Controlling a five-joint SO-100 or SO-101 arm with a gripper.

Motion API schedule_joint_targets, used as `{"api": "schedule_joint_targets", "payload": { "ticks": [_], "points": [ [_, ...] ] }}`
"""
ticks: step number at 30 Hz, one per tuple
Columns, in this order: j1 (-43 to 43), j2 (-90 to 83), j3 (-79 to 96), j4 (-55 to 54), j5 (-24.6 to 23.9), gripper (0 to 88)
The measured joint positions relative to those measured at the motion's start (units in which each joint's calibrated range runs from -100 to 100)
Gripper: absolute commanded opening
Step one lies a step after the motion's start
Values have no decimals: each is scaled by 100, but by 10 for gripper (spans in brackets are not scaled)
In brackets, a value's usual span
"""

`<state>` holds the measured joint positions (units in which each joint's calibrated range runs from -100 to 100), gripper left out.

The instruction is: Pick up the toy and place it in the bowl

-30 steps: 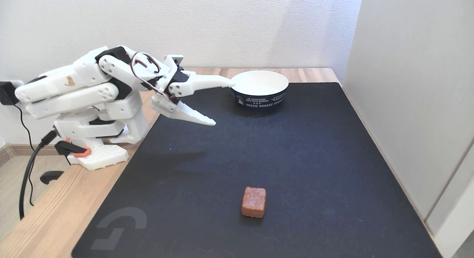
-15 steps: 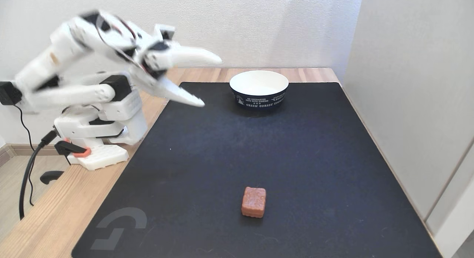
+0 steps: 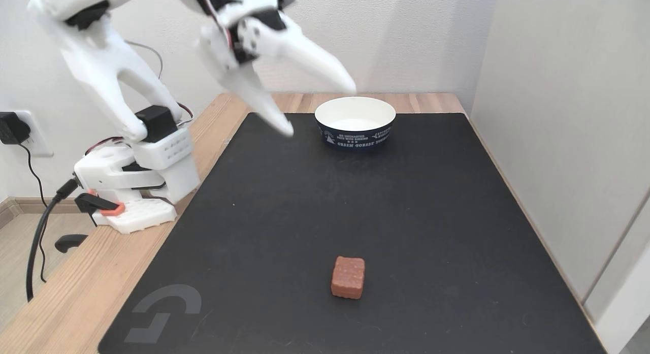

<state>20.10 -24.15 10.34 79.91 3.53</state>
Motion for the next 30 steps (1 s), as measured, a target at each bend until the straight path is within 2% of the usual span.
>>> {"api": "schedule_joint_targets", "payload": {
  "ticks": [5, 10, 16, 19, 30],
  "points": [
    [732, 1815, -1105, 371, 329, 342],
    [1199, 3189, -2315, 709, 417, 342],
    [1340, 4471, -3637, 920, 551, 342],
    [1090, 5104, -4308, 903, 638, 342],
    [225, 5637, -4516, 760, 649, 341]
  ]
}}
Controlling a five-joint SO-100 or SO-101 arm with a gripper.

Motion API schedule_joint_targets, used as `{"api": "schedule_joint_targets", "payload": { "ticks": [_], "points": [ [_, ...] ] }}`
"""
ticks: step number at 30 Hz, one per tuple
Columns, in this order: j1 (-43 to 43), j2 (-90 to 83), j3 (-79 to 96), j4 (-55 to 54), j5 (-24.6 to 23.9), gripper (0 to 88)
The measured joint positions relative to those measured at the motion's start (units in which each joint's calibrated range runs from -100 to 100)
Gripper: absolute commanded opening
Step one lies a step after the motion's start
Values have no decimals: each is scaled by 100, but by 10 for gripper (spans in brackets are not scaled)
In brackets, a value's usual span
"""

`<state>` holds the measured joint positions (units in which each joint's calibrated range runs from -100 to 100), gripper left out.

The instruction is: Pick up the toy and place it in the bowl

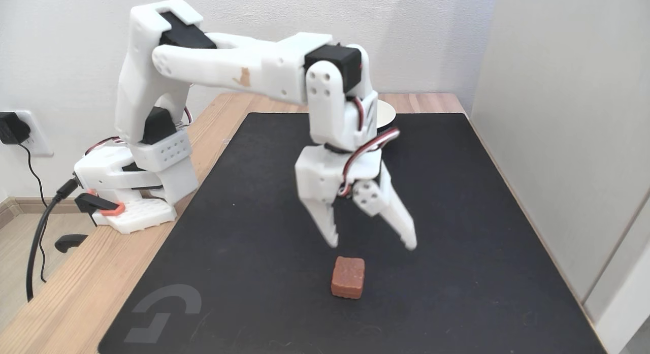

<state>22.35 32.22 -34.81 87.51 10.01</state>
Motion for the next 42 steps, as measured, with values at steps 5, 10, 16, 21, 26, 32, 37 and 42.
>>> {"api": "schedule_joint_targets", "payload": {
  "ticks": [5, 10, 16, 21, 26, 32, 37, 42],
  "points": [
    [50, 216, 28, -8, 252, 341],
    [266, 225, 246, -17, 304, 341],
    [283, 325, 274, -25, 304, 341],
    [275, 633, 274, -68, 304, 341],
    [275, 774, 255, -211, 309, 341],
    [291, 858, 236, -220, 314, 222],
    [308, 866, 113, -321, 324, 129],
    [308, 866, 113, -321, 324, 128]
  ]
}}
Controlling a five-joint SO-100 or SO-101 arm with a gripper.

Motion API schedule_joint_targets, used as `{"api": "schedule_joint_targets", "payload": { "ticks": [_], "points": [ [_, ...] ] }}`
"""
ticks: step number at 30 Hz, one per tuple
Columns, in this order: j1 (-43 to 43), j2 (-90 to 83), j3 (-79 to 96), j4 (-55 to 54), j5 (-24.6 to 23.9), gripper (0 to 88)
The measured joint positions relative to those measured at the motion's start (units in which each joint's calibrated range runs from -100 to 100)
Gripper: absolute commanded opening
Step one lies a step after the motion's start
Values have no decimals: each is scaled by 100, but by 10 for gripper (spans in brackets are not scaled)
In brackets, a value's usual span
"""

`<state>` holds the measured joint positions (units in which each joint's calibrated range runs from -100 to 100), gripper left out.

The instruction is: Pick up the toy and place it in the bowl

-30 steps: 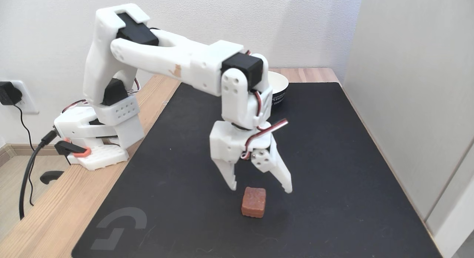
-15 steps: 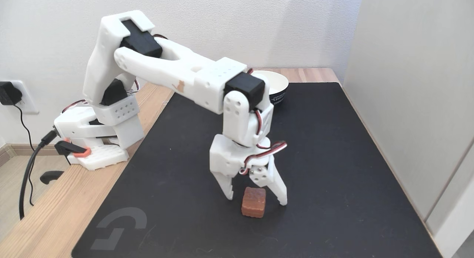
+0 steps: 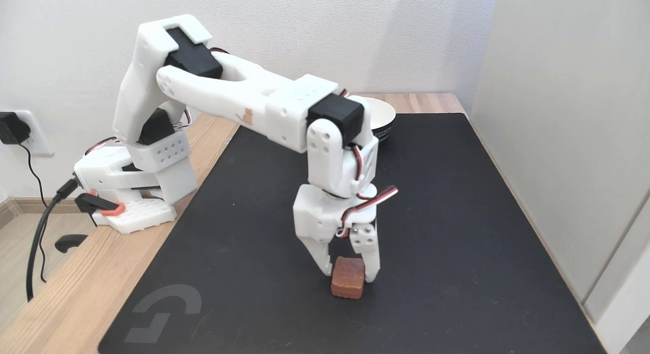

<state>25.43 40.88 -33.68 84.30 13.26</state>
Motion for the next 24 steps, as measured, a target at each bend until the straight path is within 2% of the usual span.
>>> {"api": "schedule_joint_targets", "payload": {
  "ticks": [2, 3, 4, 19, 22, 24],
  "points": [
    [0, 0, 0, 0, 0, 100],
    [0, 0, 0, 0, 0, 39],
    [0, 0, 0, 0, 0, 21],
    [-58, -300, 151, 8, -41, 22],
    [-350, -733, 189, 8, -139, 22],
    [-791, -1357, 170, 8, -432, 22]
  ]
}}
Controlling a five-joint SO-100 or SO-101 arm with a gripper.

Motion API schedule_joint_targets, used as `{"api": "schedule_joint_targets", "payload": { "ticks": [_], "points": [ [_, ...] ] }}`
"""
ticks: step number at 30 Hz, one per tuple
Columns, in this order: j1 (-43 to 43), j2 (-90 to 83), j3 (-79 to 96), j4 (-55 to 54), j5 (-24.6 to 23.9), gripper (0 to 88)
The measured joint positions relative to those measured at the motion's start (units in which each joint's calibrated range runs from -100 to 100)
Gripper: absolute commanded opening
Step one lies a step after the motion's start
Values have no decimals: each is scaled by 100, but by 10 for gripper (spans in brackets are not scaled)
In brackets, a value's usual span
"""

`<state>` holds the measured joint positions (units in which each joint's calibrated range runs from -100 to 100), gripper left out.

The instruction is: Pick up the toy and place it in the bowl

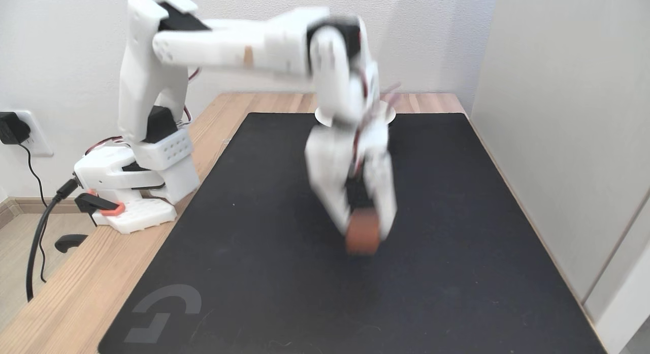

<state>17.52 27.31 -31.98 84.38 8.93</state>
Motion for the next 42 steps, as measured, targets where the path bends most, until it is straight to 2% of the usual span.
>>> {"api": "schedule_joint_targets", "payload": {
  "ticks": [2, 3, 5, 7, 8, 11, 12, 13, 16, 17, 22, 25, 27, 31, 39, 42],
  "points": [
    [-258, -358, 198, -110, -237, 22],
    [-666, -774, 482, -321, -525, 22],
    [-1115, -1141, 709, -507, -680, 23],
    [-1598, -1707, 1360, -954, -1040, 23],
    [-2222, -2190, 1937, -1385, -1318, 23],
    [-2813, -2798, 2664, -1976, -1725, 23],
    [-3063, -3039, 3061, -2305, -1951, 24],
    [-3712, -3430, 3769, -2972, -2281, 24],
    [-4211, -3847, 4544, -3841, -2667, 24],
    [-4628, -4055, 5385, -4795, -2940, 24],
    [-5452, -4113, 7189, -7100, -3176, 26],
    [-5452, -4130, 7643, -7497, -3202, 28],
    [-5526, -4122, 8059, -7640, -3202, 64],
    [-5452, -4130, 8436, -7708, -3465, 258],
    [-5468, -4155, 8597, -7708, -3604, 237],
    [-5377, -4163, 8597, -7801, -3604, 163]
  ]
}}
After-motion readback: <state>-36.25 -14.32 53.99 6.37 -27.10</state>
